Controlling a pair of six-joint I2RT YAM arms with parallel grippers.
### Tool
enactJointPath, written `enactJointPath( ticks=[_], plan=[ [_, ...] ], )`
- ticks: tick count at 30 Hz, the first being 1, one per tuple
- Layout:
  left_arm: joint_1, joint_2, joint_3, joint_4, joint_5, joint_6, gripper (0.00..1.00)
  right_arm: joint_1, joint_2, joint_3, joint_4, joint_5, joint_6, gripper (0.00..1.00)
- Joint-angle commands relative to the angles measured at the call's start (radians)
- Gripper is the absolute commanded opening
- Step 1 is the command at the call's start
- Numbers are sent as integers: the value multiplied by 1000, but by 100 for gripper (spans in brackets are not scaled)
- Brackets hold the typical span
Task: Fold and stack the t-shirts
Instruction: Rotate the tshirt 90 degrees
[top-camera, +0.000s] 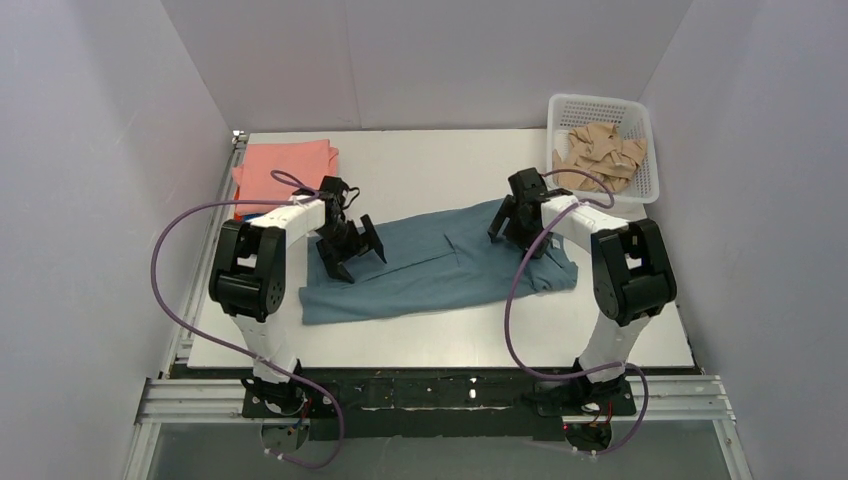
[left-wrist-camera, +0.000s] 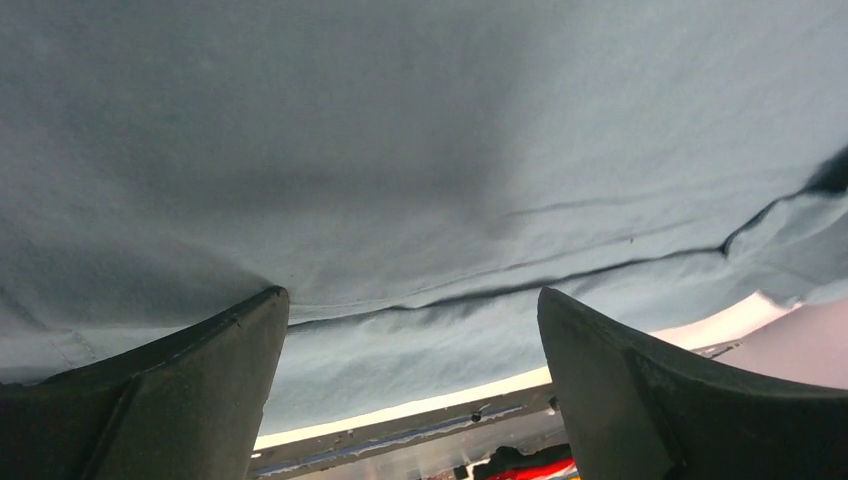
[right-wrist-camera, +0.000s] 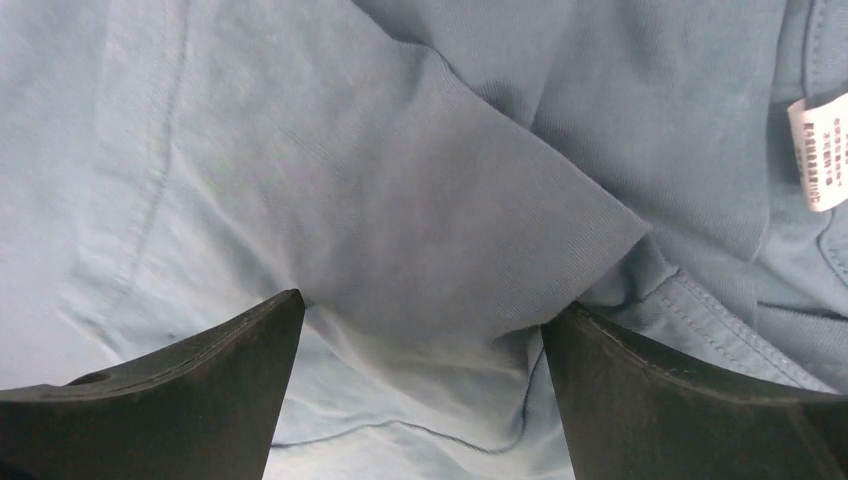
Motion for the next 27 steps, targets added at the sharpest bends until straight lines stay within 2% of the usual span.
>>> enactJointPath(
  ticks=[1,6,9,16,19,22,27],
  plan=[
    [-13,-23,-245,-94,12,-37,98,7,163,142,99,-154,-35,95],
    [-15,-178,-419,-85,21,-101,98,17,296,337,70,-260,-112,94],
    [-50,-239,-487,-56,43,-162,98,20,420,510,-14,-292,-136,93],
    [-194,-168,-474,84,94,-350,98,20,714,1031,-214,-333,-176,91],
    [-265,-144,-440,129,56,-422,98,21,822,1215,-294,-360,-171,91],
    [-320,-100,-412,196,62,-496,98,15,856,1256,-233,-396,-136,91],
    [-388,-18,-325,236,57,-562,98,1,896,1273,-40,-457,-43,91]
  ],
)
